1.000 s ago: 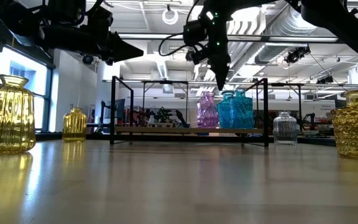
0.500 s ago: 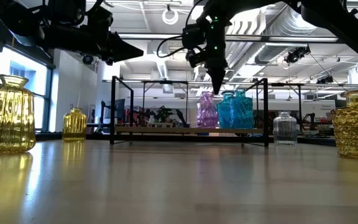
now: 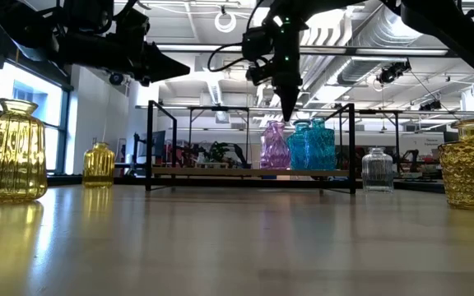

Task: Sort vases onto shelf
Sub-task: Put the right purple vase on the shelf aligned with the other purple vase

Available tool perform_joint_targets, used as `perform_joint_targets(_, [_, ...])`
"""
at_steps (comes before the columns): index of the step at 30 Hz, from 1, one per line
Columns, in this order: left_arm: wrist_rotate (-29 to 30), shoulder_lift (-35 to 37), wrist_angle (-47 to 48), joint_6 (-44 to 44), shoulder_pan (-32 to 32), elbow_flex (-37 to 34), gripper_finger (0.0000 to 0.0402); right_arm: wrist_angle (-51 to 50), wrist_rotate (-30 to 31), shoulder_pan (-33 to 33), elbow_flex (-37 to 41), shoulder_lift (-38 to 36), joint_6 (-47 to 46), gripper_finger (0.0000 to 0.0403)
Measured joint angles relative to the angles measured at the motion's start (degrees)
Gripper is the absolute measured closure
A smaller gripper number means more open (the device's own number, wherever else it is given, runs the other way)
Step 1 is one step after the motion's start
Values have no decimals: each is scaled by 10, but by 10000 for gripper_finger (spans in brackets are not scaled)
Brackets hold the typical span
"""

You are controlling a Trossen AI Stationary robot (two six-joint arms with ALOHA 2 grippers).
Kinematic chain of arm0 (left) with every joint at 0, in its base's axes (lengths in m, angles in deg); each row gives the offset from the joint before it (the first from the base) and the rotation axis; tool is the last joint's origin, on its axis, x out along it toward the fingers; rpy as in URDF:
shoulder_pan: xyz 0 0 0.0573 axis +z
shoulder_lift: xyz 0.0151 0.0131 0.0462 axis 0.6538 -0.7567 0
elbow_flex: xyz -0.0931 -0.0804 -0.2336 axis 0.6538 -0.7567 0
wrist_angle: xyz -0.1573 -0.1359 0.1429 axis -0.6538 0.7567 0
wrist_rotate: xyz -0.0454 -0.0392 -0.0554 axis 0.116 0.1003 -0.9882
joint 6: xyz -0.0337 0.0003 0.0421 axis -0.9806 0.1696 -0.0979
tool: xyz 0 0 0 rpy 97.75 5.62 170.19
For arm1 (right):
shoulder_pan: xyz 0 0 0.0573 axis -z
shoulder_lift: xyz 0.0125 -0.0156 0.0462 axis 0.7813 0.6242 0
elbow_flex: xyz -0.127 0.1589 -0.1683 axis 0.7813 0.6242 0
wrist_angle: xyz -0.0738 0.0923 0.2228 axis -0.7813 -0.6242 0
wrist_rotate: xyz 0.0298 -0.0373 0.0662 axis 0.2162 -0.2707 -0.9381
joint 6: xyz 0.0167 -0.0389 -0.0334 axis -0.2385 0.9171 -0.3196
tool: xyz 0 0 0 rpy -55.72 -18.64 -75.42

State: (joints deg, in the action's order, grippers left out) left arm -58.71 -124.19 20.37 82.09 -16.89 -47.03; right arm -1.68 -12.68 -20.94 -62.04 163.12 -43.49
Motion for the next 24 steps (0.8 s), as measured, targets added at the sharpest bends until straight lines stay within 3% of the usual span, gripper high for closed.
perform_joint_targets(24, [0, 0, 0, 0, 0, 0, 397, -6, 4, 3, 0, 7, -4, 403])
